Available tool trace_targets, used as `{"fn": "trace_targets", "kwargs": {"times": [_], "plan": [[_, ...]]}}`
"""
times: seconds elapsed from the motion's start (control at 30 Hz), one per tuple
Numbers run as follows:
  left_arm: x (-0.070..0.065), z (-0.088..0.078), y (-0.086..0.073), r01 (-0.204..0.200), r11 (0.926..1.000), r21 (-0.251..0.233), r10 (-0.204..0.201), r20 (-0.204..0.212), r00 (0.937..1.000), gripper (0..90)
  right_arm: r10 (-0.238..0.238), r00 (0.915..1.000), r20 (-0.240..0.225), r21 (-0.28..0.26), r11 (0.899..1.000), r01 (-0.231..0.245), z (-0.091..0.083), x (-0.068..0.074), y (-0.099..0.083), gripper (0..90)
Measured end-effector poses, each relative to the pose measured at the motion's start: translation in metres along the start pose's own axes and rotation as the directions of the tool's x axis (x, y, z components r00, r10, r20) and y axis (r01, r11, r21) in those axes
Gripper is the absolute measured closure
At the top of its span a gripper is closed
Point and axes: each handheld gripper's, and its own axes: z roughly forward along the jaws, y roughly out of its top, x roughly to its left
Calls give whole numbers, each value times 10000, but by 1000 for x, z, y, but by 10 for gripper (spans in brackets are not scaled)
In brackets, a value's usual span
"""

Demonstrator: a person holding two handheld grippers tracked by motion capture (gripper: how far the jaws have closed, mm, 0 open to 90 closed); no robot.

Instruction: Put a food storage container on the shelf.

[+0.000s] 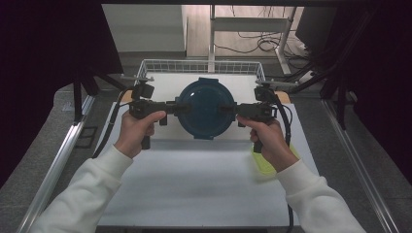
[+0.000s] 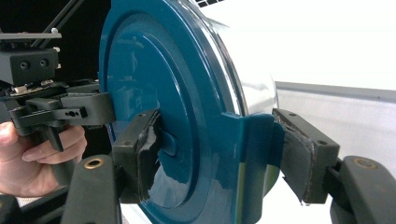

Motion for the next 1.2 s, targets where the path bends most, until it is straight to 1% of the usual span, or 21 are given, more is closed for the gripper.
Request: {"fn": "trace_targets", "kwargs": {"times": [0.13, 0.33, 0.5, 0.8, 1.0, 1.2], "plan": [[0, 0, 5, 33, 10000, -4, -33, 22, 10000, 430, -70, 10000, 28, -29, 10000, 70, 0, 1, 5, 344], [0, -1, 13, -144, 9999, 9, 144, -7, 9999, 431, -93, 10000, -9, -80, 9999, 93, 0, 2, 13, 344], [1, -2, 21, -163, 9999, -5, 163, 23, 9999, 431, -209, 9998, -10, -89, 9997, 209, 0, 3, 21, 344], [6, -1, 33, -36, 9999, -126, 38, 107, 9999, 431, -289, 9995, 139, -94, 9995, 290, 2, 5, 35, 345], [11, -2, 41, 1, 9998, -216, 1, 70, 10000, 431, -373, 9992, 127, -102, 9992, 374, 7, 6, 46, 344], [17, -2, 49, 47, 9996, -276, -47, 27, 10000, 431, -278, 9996, 91, -93, 9996, 279, 13, 5, 55, 343]]}}
